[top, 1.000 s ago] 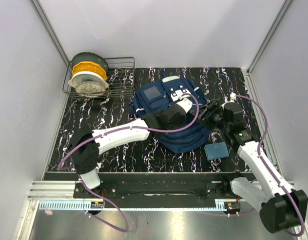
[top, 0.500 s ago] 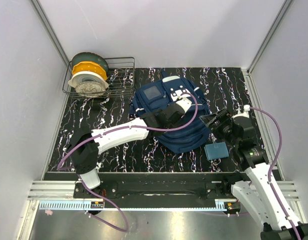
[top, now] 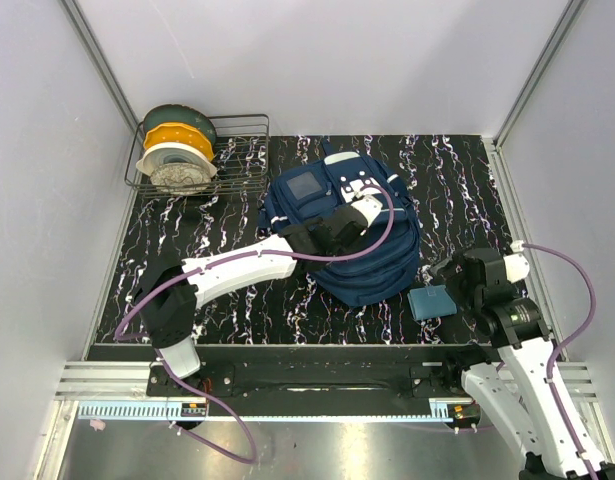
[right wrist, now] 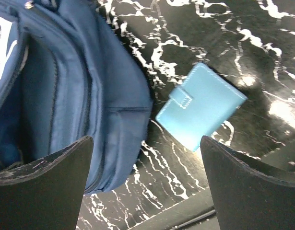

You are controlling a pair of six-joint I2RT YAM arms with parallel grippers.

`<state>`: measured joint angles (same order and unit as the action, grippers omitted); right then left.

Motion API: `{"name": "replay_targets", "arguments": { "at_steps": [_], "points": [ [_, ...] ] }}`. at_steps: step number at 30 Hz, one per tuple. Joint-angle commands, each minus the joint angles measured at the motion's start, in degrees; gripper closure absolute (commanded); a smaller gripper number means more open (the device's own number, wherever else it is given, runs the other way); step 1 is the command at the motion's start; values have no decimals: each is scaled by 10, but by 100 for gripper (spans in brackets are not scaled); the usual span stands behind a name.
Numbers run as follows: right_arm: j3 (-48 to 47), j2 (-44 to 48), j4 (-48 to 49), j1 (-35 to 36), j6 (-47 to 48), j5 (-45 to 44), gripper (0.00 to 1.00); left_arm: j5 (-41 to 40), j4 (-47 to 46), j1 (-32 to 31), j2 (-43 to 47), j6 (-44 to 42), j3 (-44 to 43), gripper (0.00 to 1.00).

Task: Pack the student bag
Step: Pick up the personal item from the center of the board.

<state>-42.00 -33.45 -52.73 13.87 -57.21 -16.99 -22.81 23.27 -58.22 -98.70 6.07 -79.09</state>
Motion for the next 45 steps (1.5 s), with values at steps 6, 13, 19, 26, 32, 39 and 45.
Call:
{"name": "replay_targets", "arguments": {
  "at_steps": [6, 13, 19, 26, 32, 39, 45],
  "points": [
    [11, -25, -49, -2, -46, -42, 1, 10, -16, 12, 27, 7, -8, 100],
    [63, -146, 42, -1, -83, -2, 0, 15, -18, 13, 27, 5, -12, 100],
    [105, -118, 69, -2, -99, -39, 0, 22, -25, 15, 28, 2, -14, 100],
    [185, -109, 146, -2, -163, 6, 0, 22, -21, 16, 26, 5, -19, 100],
    [227, -68, 170, -2, -176, -37, 0, 24, -22, 16, 28, 6, -15, 100],
    [257, -97, 231, -2, -171, -24, 4, 25, -19, 15, 29, 10, -13, 100],
    [252, -137, 285, -2, -134, 0, 20, 25, -17, 16, 25, 11, -14, 100]
  ]
}}
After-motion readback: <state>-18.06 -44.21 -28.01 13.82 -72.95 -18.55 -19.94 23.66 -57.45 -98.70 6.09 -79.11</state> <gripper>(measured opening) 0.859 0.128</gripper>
